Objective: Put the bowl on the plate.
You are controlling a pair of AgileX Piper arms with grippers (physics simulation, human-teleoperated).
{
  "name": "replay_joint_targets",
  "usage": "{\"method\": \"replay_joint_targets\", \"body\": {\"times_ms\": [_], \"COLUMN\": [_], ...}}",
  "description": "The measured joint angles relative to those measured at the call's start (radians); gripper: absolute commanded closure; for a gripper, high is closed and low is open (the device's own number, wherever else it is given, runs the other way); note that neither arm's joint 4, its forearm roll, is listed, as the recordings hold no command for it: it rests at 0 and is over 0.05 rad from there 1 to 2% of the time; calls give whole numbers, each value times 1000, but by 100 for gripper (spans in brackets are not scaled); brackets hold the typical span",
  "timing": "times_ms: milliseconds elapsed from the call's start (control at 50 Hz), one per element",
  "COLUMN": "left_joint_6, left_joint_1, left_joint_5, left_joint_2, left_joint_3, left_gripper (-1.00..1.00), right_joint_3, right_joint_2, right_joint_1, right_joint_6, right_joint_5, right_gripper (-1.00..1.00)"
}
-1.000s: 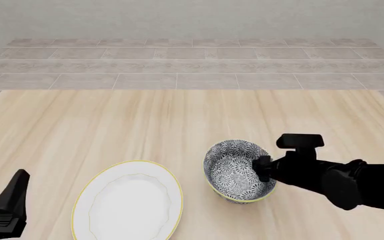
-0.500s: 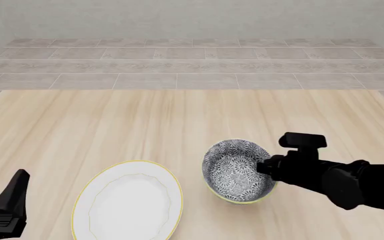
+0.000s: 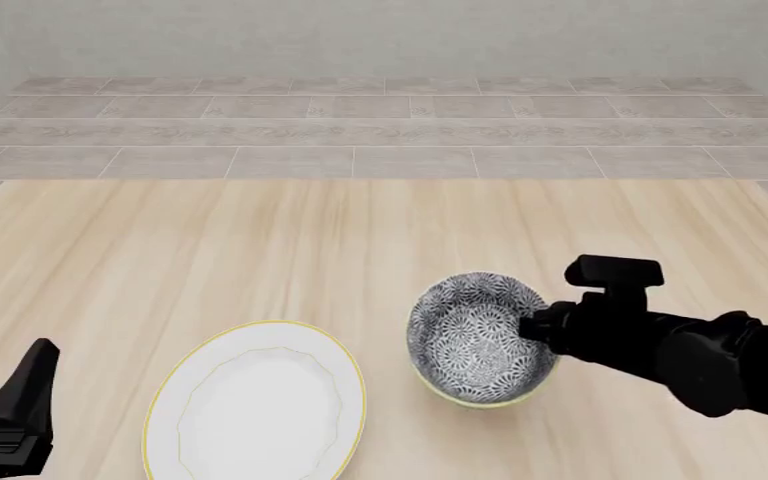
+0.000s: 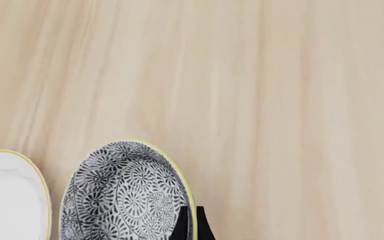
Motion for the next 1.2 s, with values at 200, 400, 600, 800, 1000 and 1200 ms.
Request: {"method": "replay_joint_targets", "body": {"times_ms": [200, 400, 600, 800, 1000, 1200], "left_joint_6": [0, 0, 0, 0, 0, 0], "left_joint_1": [0, 0, 0, 0, 0, 0], "left_joint_5": [0, 0, 0, 0, 0, 0], "left_joint_2": [0, 0, 0, 0, 0, 0], "left_joint_3": [0, 0, 0, 0, 0, 0], "left_gripper": [-100, -100, -100, -100, -100, -100], "right_joint_3": [-22, -45, -74, -109, -169, -236], "right_joint_2": [-20, -60, -113, -153, -184, -200], "right_joint_1": [3, -1, -5, 2, 26, 57], "right_joint_6": [39, 66, 74, 87, 99, 87], "right_joint_5": [30, 65, 109, 154, 216, 276], "right_gripper": [100, 100, 100, 100, 100, 100]}}
